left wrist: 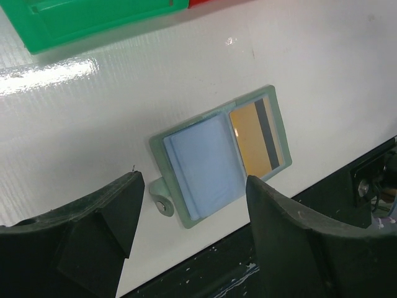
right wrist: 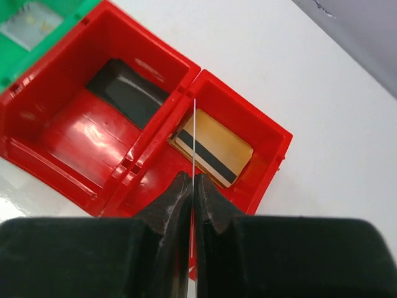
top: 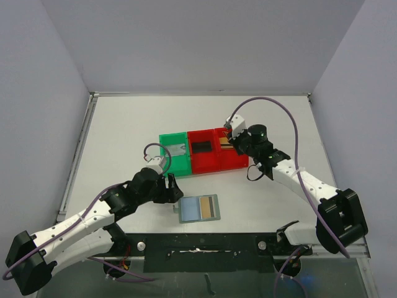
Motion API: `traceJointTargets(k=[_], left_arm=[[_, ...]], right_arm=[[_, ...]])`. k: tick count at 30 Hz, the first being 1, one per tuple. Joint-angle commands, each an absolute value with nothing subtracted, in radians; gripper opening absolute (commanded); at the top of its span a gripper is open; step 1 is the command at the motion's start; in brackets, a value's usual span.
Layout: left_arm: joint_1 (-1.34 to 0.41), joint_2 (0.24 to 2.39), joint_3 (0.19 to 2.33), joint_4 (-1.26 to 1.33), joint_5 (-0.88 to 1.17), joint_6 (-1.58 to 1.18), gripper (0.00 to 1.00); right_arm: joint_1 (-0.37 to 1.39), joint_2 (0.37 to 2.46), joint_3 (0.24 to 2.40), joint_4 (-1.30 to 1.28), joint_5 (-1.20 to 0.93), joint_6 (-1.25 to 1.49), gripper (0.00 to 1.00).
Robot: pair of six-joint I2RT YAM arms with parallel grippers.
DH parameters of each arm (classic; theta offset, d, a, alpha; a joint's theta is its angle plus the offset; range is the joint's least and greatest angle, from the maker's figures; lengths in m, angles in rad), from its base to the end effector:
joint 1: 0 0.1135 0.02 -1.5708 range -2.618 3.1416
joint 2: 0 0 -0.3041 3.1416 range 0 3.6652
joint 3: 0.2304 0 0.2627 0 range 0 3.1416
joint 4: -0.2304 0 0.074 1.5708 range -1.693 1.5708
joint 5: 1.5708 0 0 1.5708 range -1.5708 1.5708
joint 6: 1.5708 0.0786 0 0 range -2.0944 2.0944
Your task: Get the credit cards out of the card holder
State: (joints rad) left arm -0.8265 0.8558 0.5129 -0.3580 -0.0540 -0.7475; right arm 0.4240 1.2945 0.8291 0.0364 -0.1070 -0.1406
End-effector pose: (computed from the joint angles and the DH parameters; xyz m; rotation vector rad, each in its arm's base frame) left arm 0.1374 -0.1429 0.2153 0.0644 2.3883 -0.7406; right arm 0.2981 0.1438 0.2816 -0.6256 1.9089 0.2885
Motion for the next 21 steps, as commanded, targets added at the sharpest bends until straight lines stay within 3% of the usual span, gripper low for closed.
traceJointTargets(k=[1, 21], left_arm=[[-0.813, 0.829, 0.540, -0.373, -0.029, -0.730, 0.66], [-0.806, 0.810, 0.552, -0.400, -0.011, -0.721, 0.66]], right_arm=[[0.452, 1.352, 0.868, 0.102, -0.032, -0.514, 0.00], [0.380, 1.632, 0.992, 0.082, -0.204, -0.956, 0.00]])
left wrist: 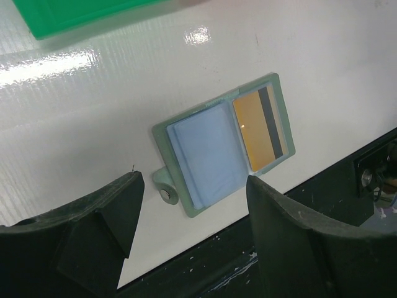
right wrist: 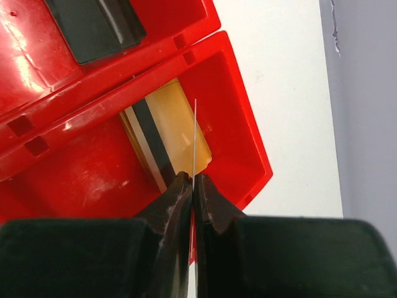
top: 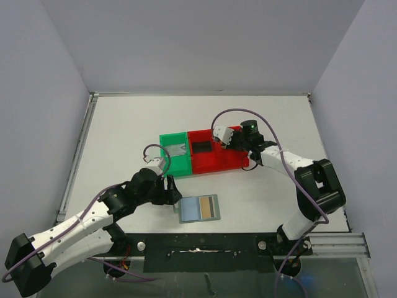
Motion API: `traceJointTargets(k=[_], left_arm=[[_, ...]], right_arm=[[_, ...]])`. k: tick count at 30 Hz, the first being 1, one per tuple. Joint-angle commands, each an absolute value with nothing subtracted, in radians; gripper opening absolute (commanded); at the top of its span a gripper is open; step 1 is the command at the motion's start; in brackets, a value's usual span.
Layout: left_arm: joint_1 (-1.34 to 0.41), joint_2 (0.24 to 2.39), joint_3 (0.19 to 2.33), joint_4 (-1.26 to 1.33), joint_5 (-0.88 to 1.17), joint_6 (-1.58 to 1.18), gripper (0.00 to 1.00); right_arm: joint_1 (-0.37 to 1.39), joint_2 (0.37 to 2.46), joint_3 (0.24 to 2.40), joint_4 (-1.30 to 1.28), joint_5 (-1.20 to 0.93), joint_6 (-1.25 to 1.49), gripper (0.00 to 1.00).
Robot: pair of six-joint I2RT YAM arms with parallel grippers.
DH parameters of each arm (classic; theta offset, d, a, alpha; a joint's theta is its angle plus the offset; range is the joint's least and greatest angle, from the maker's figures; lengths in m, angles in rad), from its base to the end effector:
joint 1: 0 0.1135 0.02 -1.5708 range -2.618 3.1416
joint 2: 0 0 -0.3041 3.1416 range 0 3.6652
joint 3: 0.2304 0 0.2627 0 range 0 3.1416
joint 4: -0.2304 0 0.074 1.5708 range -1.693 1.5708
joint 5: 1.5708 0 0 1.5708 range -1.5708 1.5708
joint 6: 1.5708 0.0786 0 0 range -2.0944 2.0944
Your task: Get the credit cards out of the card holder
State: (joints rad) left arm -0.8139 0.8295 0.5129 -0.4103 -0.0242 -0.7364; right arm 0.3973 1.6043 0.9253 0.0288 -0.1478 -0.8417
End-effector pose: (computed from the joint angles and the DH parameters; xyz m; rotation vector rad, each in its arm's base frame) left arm 0.1321 -0.1371 0.2138 0.0807 2.4199 -0.7397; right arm 0.3530 0.1607 0.2116 -1.3507 1.7542 -0.0820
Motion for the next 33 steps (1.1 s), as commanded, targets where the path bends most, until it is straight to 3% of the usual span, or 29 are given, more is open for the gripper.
traceJointTargets(k=[1, 12, 23, 26, 33], left_arm=[[-0.805, 0.809, 0.552, -0.400, -0.010, -0.722, 0.66], [-0.801, 0.787, 0.560, -0.415, -0.035, -0.730, 0.66], [-0.796, 0.780, 0.563, -0.412, -0.046, -0.746, 0.66], [-0.796, 0.779, 0.564, -0.406, -0.045, -0.748, 0.66], [-0.796, 0.785, 0.559, -0.387, -0.019, -0.760, 0.66]], right_arm=[[0.380, 1.645, 1.001, 0.072, -0.209, -0.971, 0.00], [0.377, 1.788, 1.091, 0.010, -0.208, -1.106, 0.02], [0.378, 1.791, 1.105, -0.055, -0.208, -1.108, 0.35], [0.377, 1.781, 1.116, -0.074, -0.211, -1.077, 0.49], [0.367, 1.738, 1.101, -0.046, -0.224, -1.027, 0.53]])
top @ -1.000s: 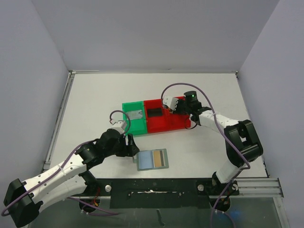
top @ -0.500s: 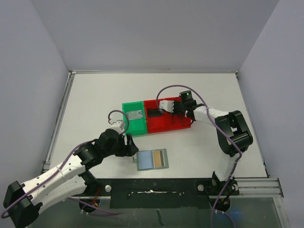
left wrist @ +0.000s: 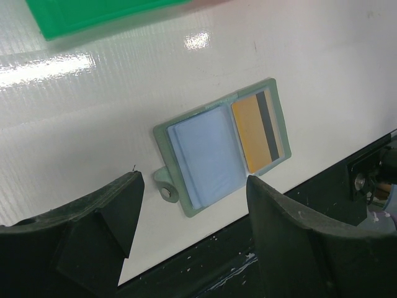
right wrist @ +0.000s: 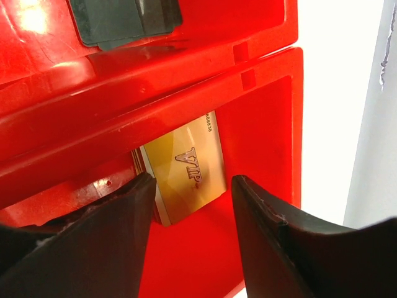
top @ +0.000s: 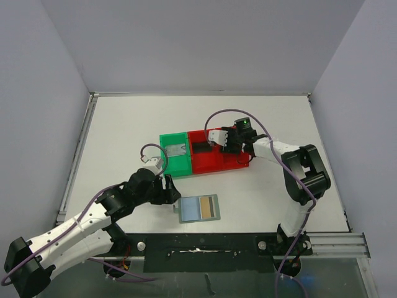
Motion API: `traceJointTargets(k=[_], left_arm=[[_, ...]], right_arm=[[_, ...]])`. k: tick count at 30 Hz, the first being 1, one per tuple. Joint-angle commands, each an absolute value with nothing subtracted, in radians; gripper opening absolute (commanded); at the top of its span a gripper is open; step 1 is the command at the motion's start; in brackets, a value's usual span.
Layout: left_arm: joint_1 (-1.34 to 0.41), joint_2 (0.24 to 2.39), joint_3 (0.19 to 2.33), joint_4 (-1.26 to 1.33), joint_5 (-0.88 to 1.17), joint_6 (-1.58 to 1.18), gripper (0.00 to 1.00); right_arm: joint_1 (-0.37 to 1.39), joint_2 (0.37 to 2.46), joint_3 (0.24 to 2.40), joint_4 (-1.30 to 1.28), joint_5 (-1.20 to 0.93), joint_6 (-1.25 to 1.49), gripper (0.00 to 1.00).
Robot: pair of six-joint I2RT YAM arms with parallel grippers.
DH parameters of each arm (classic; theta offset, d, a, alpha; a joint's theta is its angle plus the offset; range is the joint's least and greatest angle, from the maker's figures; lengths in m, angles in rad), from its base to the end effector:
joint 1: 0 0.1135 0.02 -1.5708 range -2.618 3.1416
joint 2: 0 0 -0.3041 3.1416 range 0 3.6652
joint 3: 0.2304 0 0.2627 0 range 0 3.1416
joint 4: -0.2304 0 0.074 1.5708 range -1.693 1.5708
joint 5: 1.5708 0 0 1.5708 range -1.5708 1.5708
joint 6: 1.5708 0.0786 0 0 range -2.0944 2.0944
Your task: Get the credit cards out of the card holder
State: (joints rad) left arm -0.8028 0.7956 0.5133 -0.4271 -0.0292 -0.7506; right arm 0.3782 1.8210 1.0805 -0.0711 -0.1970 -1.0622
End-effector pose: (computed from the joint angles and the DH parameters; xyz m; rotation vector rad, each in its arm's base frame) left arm 0.1304 -0.1317 0.2177 0.0466 2.4030 -0.7490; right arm 0.3926 0.1725 0.1703 -1.6281 1.7144 -0.0962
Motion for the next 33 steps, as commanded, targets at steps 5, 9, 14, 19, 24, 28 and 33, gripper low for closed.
traceJointTargets(k=[5, 9, 14, 19, 24, 28, 33], left_arm=[[-0.796, 0.785, 0.554, -0.371, 0.011, -0.770, 0.66], [-0.796, 0.794, 0.548, -0.336, 0.047, -0.782, 0.66], [-0.796, 0.810, 0.527, -0.263, 0.100, -0.816, 0.66], [-0.798, 0.824, 0.483, -0.155, 0.148, -0.875, 0.66], [-0.798, 0.855, 0.431, -0.026, 0.182, -0.952, 0.66], [-0.799, 0.886, 0.405, 0.052, 0.205, -0.992, 0.65], [-0.809, 0.926, 0.387, 0.119, 0.210, -1.027, 0.63]], right_arm=[[0.361, 1.707, 1.098, -0.034, -0.233, -0.989, 0.55], [0.360, 1.633, 1.082, 0.030, -0.197, -0.856, 0.57], [0.364, 1.428, 1.011, 0.125, -0.131, -0.412, 0.67], [0.358, 1.242, 0.929, 0.020, -0.080, 0.115, 0.74], [0.349, 1.086, 0.776, -0.012, -0.139, 0.490, 0.79], [0.347, 0.944, 0.592, 0.058, -0.157, 0.697, 0.99], [0.363, 0.808, 0.399, 0.189, -0.287, 0.833, 0.85]])
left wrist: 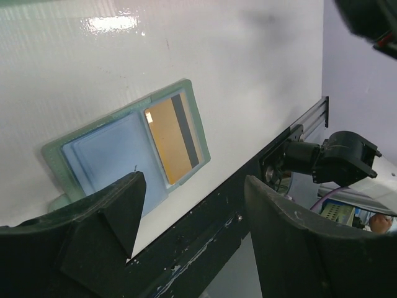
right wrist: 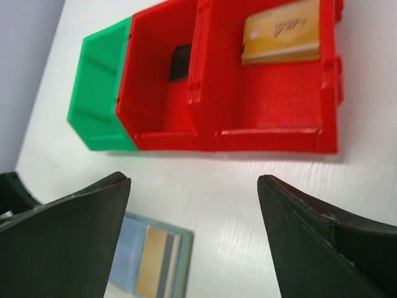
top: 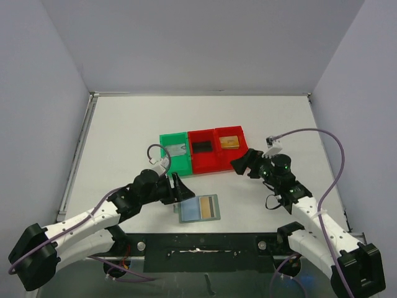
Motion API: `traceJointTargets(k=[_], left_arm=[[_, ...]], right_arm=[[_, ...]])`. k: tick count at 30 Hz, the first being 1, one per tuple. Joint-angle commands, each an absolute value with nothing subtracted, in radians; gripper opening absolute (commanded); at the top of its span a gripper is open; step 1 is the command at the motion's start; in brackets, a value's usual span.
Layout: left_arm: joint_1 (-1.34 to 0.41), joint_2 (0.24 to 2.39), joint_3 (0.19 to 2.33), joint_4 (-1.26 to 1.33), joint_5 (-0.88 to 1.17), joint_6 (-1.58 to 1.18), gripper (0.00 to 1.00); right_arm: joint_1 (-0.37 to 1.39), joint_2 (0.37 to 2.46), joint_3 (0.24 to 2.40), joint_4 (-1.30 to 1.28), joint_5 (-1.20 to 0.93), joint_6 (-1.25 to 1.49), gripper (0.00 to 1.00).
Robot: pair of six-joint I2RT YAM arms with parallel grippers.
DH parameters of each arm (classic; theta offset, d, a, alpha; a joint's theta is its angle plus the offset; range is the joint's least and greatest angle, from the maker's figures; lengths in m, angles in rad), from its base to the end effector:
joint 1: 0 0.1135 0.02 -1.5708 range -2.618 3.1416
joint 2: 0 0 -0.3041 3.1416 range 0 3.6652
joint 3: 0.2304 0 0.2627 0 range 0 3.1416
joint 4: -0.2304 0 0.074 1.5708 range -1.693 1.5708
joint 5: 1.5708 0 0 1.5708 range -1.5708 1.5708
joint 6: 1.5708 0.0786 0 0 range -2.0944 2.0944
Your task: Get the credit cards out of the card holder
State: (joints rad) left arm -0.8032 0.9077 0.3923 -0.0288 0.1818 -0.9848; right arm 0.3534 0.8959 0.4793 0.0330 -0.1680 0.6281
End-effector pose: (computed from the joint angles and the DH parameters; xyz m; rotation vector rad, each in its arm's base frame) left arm 0.1386 -0.1641 0.2010 -0.0936 2.3699 -1.1761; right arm 0.2100 0.0915 0.2456 0.1641 2.0310 0.7980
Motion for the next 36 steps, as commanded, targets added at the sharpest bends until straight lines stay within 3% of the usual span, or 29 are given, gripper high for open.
traceJointTargets(k=[1, 4, 10, 23, 36], left_arm=[[-0.811, 0.936, 0.387, 0.124, 0.210, -1.029, 0.63], [-0.818, 0.962, 0.394, 0.122, 0.193, -1.027, 0.62], [-0.855, 1.015, 0.409, 0.119, 0.140, -1.033, 0.60], [-0.966, 1.174, 0.472, 0.151, 0.053, -1.055, 0.56], [-0.983, 1.266, 0.500, 0.205, 0.042, -1.059, 0.52]], right_arm=[[0.364, 0.803, 0.390, 0.174, -0.313, 0.825, 0.81], [0.369, 0.812, 0.432, 0.036, -0.321, 0.749, 0.65], [0.388, 0.846, 0.432, -0.045, -0.397, 0.728, 0.45], [0.555, 1.104, 0.451, 0.039, -0.532, 0.668, 0.31], [0.639, 1.276, 0.502, 0.009, -0.560, 0.601, 0.27]])
